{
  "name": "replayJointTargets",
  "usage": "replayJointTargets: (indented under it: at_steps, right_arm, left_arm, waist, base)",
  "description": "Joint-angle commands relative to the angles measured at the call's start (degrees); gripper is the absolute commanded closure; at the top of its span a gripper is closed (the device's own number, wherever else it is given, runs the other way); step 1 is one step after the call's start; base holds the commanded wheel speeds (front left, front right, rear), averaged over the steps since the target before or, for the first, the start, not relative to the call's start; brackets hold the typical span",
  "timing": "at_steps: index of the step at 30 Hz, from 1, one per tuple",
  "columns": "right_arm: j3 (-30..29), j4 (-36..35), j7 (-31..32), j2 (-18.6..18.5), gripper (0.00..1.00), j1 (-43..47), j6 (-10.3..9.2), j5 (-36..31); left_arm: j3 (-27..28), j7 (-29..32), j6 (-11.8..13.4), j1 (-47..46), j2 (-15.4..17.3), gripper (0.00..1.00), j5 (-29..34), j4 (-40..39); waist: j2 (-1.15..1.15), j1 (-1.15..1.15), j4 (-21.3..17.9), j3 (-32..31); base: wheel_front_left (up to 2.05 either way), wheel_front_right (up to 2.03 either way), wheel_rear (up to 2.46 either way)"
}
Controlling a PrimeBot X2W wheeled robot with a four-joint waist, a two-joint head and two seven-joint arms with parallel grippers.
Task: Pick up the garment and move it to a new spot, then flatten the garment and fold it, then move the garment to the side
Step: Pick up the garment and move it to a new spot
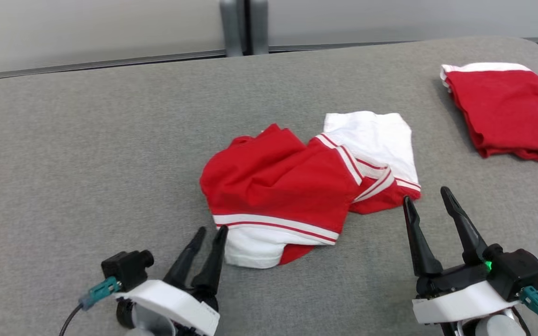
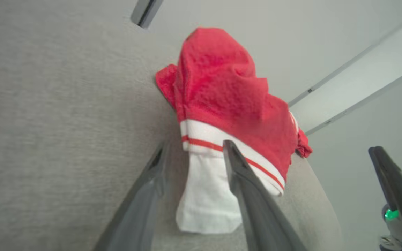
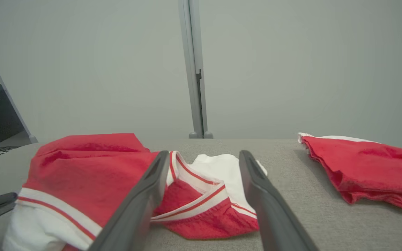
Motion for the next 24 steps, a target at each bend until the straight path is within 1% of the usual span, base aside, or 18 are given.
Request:
replayJointTargets:
  at_steps: [1, 4, 6, 9, 11, 13, 14, 16, 19, 21, 24]
  right_arm:
    - [0.28, 0.47, -0.04, -0.55, 0.0, 0.74, -0.12, 0.04]
    - [1.04, 1.28, -0.03, -0.95, 0.0, 1.93, -0.12, 0.45]
    - [1.43, 1.78, -0.04, -1.12, 0.0, 2.85, -0.12, 0.7]
    - [1.79, 2.55, -0.04, -1.24, 0.0, 4.67, -0.12, 1.1]
    - [1.68, 3.02, -0.04, -1.12, 0.0, 5.99, -0.12, 1.43]
    - [1.77, 3.25, -0.04, -0.77, 0.0, 7.14, -0.12, 1.54]
    - [1.89, 3.25, -0.03, -0.72, 0.0, 7.61, -0.12, 1.48]
    - [2.2, 3.12, -0.04, -0.7, 0.0, 8.63, -0.12, 1.26]
    - [2.94, 3.52, -0.04, -0.47, 0.0, 10.62, -0.12, 1.22]
    - [2.98, 3.67, -0.04, -0.4, 0.0, 11.76, -0.12, 1.42]
    - [1.38, 2.98, -0.04, 0.34, 0.0, 13.55, -0.12, 0.23]
  left_arm:
    - [0.93, -2.93, 1.19, 1.46, -0.18, 0.0, 1.3, 1.28]
    - [2.28, -8.42, 3.63, 3.21, -1.11, 0.0, 3.54, 3.85]
    - [3.28, -10.22, 4.58, 4.41, -1.7, 0.0, 4.38, 4.77]
    - [4.67, -11.53, 6.21, 6.27, -1.83, 0.0, 8.16, 4.88]
    - [7.52, -11.8, 7.7, 7.32, -2.17, 0.0, 12.2, 2.7]
    - [11.94, -11.82, 8.65, 9.24, -2.73, 0.0, 18.66, -2.38]
    - [13.63, -11.7, 8.66, 11.1, -3.25, 0.0, 21.76, -4.85]
    - [15.91, -11.7, 7.89, 13.98, -4.07, 0.0, 27.61, -9.2]
    - [17.43, -11.72, 6.85, 17.54, -4.43, 0.0, 35.02, -13.19]
    - [17.4, -11.72, 6.36, 20.06, -4.73, 0.0, 38.11, -13.33]
    - [17.19, -11.73, 5.95, 21.71, -4.81, 0.0, 40.78, -12.46]
  waist:
    - [0.0, 0.0, 3.86, -2.36]
    - [0.0, 0.0, 6.86, -4.75]
    - [0.0, 0.0, 8.6, -6.44]
    - [0.0, 0.0, 10.86, -9.34]
    - [0.0, 0.0, 12.03, -11.3]
    - [0.0, 0.0, 12.7, -12.73]
    - [0.0, 0.0, 12.91, -13.35]
    - [0.0, 0.0, 13.21, -14.49]
    - [0.0, 0.0, 13.31, -16.41]
    - [0.0, 0.0, 13.26, -17.57]
    - [0.0, 0.0, 12.91, -18.66]
  base:
    - [0.0, 0.0, 0.0]
    - [0.0, 0.0, 0.0]
    - [0.0, 0.0, 0.0]
    - [0.0, 0.0, 0.0]
    - [0.0, 0.0, 0.0]
    - [0.0, 0.0, 0.0]
    - [0.0, 0.0, 0.0]
    - [0.0, 0.0, 0.0]
    - [0.0, 0.0, 0.0]
    - [0.0, 0.0, 0.0]
    - [0.0, 0.0, 0.0]
